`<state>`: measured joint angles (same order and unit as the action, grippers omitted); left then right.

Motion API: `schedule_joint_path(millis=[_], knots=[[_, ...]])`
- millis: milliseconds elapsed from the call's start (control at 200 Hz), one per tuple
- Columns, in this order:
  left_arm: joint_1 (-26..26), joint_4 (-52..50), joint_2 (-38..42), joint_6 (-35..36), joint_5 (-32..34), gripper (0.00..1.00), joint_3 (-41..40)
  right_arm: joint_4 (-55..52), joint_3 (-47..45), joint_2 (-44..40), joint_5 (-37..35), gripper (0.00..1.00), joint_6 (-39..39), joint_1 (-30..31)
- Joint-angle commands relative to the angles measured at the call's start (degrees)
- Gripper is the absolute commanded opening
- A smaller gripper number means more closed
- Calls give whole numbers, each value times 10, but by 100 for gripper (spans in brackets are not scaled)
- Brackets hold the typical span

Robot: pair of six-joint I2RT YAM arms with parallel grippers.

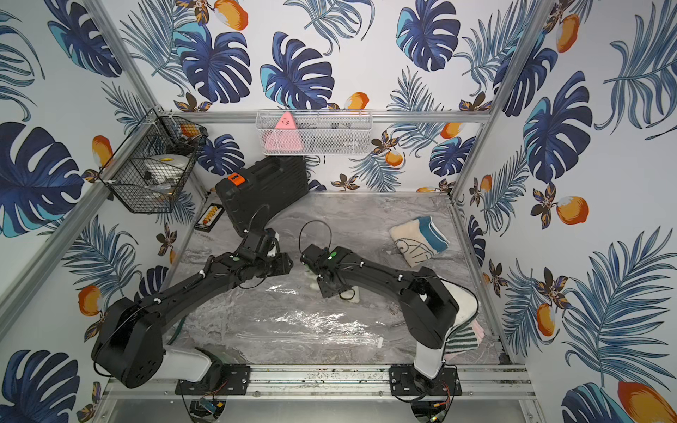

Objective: Place the folded towel into the vacuum bag
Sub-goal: Place the towel in the vacuum bag, then pick up the towel from the center of the board.

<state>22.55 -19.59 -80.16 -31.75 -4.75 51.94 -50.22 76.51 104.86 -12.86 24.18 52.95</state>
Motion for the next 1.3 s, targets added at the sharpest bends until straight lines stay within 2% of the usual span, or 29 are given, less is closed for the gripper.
schedule_joint_path(millis=[0,55,115,260,425,555,671,791,941,1046,1136,1181,1231,1261,1291], knots=[[-5,-28,18,-19,-4,54,-11,60,-22,12,145,67,-19,6],[-5,-35,27,-22,-17,55,-18,69,-33,-13,180,75,-24,4],[-4,-44,34,-22,-40,56,-22,68,-43,-51,198,79,-28,-3],[18,-38,51,-36,-83,59,-39,61,-72,-119,246,81,-27,-33],[97,-7,35,-63,-97,60,-41,63,-101,-173,269,78,46,-110],[137,75,3,-138,-148,60,-68,43,-141,-192,206,76,107,-139],[174,116,-24,-176,-157,63,-74,69,-175,-207,211,76,129,-153],[194,146,-56,-192,-154,63,-71,87,-182,-195,186,76,132,-180],[195,150,-94,-180,-134,60,-52,111,-184,-154,193,76,129,-192],[195,143,-103,-167,-122,49,-32,125,-193,-139,195,75,132,-192],[195,144,-92,-153,-114,20,-22,135,-208,-136,195,75,137,-194],[195,148,-85,-140,-117,10,-17,138,-214,-136,197,75,138,-196],[195,149,-77,-120,-126,3,-11,145,-220,-140,215,76,136,-197],[195,149,-74,-97,-130,0,-6,149,-223,-145,228,76,130,-217],[195,149,-70,-72,-138,0,1,151,-224,-149,241,77,126,-224]])
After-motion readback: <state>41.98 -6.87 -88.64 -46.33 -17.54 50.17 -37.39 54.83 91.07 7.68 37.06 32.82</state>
